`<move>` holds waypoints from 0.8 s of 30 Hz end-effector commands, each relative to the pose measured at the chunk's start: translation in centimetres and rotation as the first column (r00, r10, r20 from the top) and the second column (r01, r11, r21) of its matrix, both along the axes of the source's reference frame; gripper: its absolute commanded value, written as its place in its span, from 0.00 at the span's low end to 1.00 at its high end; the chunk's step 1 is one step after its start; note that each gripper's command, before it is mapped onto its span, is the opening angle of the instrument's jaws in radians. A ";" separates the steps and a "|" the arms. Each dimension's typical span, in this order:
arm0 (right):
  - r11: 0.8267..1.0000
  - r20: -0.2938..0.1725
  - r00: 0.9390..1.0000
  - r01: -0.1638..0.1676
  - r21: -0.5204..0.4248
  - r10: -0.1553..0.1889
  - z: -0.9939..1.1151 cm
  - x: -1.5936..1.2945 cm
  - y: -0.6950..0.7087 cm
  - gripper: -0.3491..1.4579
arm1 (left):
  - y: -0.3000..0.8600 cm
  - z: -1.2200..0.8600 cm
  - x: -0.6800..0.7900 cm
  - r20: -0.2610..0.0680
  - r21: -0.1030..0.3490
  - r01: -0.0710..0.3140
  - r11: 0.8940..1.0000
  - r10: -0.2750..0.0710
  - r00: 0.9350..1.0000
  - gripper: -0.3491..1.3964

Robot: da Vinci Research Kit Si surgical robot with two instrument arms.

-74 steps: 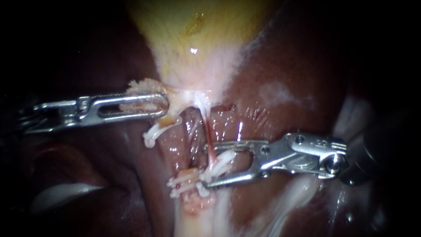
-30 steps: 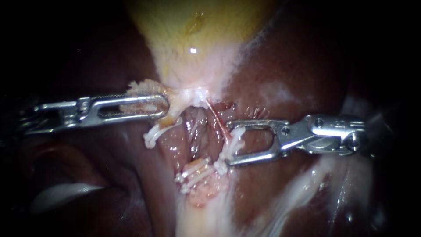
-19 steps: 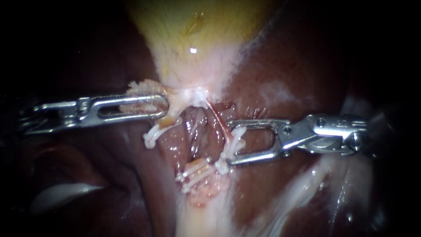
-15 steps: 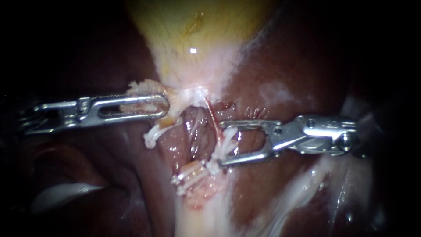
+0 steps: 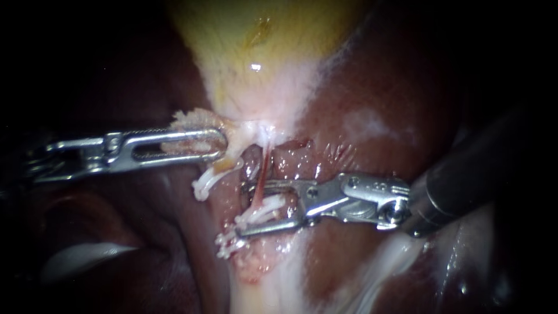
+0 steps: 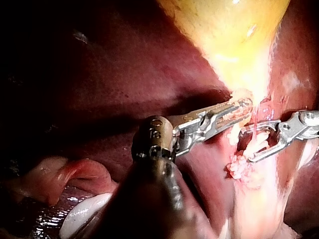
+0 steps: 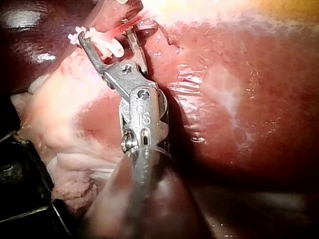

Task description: Going back second clip right tube

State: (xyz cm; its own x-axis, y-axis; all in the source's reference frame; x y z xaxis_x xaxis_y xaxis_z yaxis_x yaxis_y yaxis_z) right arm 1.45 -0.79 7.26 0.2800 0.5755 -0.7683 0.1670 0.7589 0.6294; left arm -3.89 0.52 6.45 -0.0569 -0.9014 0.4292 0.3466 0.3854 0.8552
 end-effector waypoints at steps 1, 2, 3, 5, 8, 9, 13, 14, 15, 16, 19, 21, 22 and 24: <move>1.000 -0.004 1.000 0.003 -0.001 -0.003 -0.03 -0.01 0.00 0.47 | 0.00 0.00 0.00 0.000 0.000 -0.001 1.000 0.001 1.000 0.00; 1.000 -0.004 1.000 0.003 0.000 -0.003 -0.04 -0.01 0.00 0.47 | 0.00 0.00 0.00 0.000 0.000 -0.001 1.000 0.001 1.000 0.00; 1.000 -0.004 1.000 0.003 0.000 -0.003 -0.04 -0.01 0.00 0.47 | 0.00 0.00 0.00 0.000 0.000 -0.001 1.000 0.001 1.000 0.00; 1.000 -0.004 1.000 0.003 0.001 -0.003 -0.05 -0.02 0.02 0.47 | 0.00 0.00 0.00 0.000 0.000 0.000 1.000 0.000 1.000 0.00; 1.000 -0.003 1.000 0.001 0.004 -0.001 -0.05 -0.06 0.08 0.47 | 0.00 0.00 0.00 0.000 0.000 -0.001 1.000 0.001 1.000 0.00; 1.000 0.002 1.000 -0.006 0.003 0.006 -0.05 -0.09 0.11 0.47 | 0.00 0.00 0.00 0.000 0.000 -0.001 1.000 0.001 1.000 0.00; 1.000 0.015 1.000 -0.023 0.004 0.023 -0.07 -0.21 0.25 0.47 | 0.00 0.00 0.00 0.000 0.000 -0.001 1.000 0.001 1.000 0.00; 1.000 0.017 1.000 -0.025 0.005 0.025 -0.08 -0.24 0.26 0.47 | 0.00 0.00 0.00 0.000 0.000 -0.001 1.000 0.001 1.000 0.00; 1.000 0.018 0.999 -0.027 0.005 0.027 -0.09 -0.28 0.28 0.47 | 0.00 0.00 0.00 0.000 0.000 -0.001 1.000 0.001 1.000 0.00; 1.000 0.019 0.999 -0.028 0.005 0.028 -0.09 -0.30 0.29 0.47 | 0.00 0.00 0.00 0.000 0.000 -0.001 1.000 0.001 1.000 0.00; 0.999 0.024 0.999 -0.033 0.009 0.032 -0.11 -0.38 0.29 0.47 | 0.00 0.00 0.00 0.000 0.000 -0.001 1.000 0.001 1.000 0.00; 0.999 0.026 0.999 -0.037 -0.005 0.037 -0.12 -0.45 0.29 0.47 | 0.00 0.00 0.00 0.000 0.000 -0.001 1.000 0.001 1.000 0.00; 0.999 0.025 0.999 -0.036 -0.005 0.036 -0.12 -0.48 0.30 0.47 | 0.00 0.00 0.00 0.000 0.000 -0.001 1.000 0.001 1.000 0.00; 0.999 0.020 0.999 -0.030 -0.019 0.031 -0.15 -0.56 0.32 0.47 | 0.00 0.00 0.00 0.000 0.000 -0.001 1.000 0.001 1.000 0.00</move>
